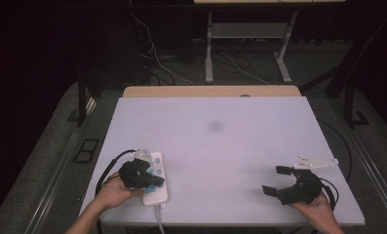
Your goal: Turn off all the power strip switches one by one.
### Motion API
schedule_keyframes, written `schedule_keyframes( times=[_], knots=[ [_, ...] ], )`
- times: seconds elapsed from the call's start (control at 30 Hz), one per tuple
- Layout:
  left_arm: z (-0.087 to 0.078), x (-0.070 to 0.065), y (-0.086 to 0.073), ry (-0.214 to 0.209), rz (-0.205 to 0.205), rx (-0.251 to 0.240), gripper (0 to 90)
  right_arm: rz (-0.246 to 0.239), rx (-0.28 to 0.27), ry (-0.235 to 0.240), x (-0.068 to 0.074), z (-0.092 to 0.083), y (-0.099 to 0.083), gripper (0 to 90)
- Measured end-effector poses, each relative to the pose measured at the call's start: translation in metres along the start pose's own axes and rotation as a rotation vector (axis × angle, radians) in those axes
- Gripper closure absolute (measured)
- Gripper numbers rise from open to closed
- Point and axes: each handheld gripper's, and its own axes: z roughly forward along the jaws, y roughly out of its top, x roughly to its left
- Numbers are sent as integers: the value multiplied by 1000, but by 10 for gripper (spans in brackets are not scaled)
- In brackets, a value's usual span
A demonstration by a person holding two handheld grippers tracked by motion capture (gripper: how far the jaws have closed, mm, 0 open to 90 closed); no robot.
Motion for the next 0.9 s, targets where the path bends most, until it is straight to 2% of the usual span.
schedule_keyframes(
  times=[0.17, 0.33, 0.47, 0.8, 0.87, 0.9],
  knots=[
    [0, 0, -2, -2, -7, -14, 898, 1, 6, -1, 0, 1, 0, 9],
    [0, -4, 0, 25, 37, -2, 898, -5, 10, -2, 0, 1, 0, 10],
    [0, -6, 1, 40, 47, 4, 897, -1, 11, -4, -1, 0, 0, 9],
    [-1, -5, -2, 32, 18, -16, 896, -1, 10, -2, -1, 0, 0, 9],
    [-6, -5, 0, 6, 3, -51, 896, -2, 8, -3, -1, 0, 0, 9],
    [-7, -6, 1, 11, 12, -50, 895, 1, 6, -3, -2, -1, 0, 9]
  ],
)
